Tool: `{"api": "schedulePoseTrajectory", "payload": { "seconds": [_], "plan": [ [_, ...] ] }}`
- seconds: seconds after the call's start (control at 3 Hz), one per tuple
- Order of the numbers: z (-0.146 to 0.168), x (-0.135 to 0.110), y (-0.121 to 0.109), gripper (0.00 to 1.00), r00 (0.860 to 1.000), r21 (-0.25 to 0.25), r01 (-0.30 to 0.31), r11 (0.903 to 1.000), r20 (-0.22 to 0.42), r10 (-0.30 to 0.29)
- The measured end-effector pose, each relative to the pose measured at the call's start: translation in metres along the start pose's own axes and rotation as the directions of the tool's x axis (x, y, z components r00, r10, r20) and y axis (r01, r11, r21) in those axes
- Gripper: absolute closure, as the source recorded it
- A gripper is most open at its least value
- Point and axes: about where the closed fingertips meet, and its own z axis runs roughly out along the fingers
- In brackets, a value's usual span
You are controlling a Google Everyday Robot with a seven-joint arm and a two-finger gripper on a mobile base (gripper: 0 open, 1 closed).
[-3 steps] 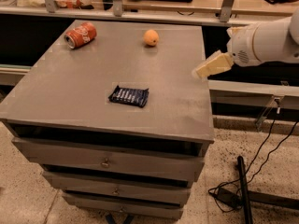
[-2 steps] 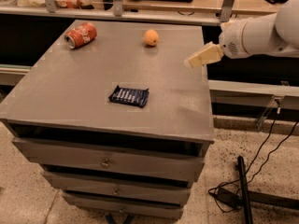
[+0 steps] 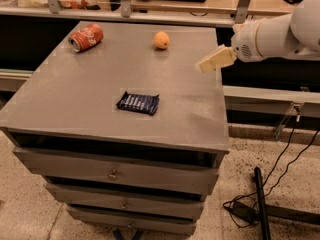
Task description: Move orange near coke can
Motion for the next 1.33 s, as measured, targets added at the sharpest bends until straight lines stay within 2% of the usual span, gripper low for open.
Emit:
{"api": "schedulePoseTrajectory", "payload": {
  "seconds": [0.33,0.67,1.0,1.33],
  "plan": [
    [0.039,-0.003,0.010,0.00,0.997,-0.048,-0.027,0.9985,0.068,0.030],
    [0.072,-0.009,0.016,0.00,0.991,-0.072,-0.053,0.9960,0.122,0.061],
    [0.091,-0.013,0.019,0.00,0.987,-0.080,-0.063,0.9948,0.146,0.074],
    [0.122,-0.014,-0.012,0.00,0.988,0.062,-0.095,0.9936,0.127,0.087]
  ]
}}
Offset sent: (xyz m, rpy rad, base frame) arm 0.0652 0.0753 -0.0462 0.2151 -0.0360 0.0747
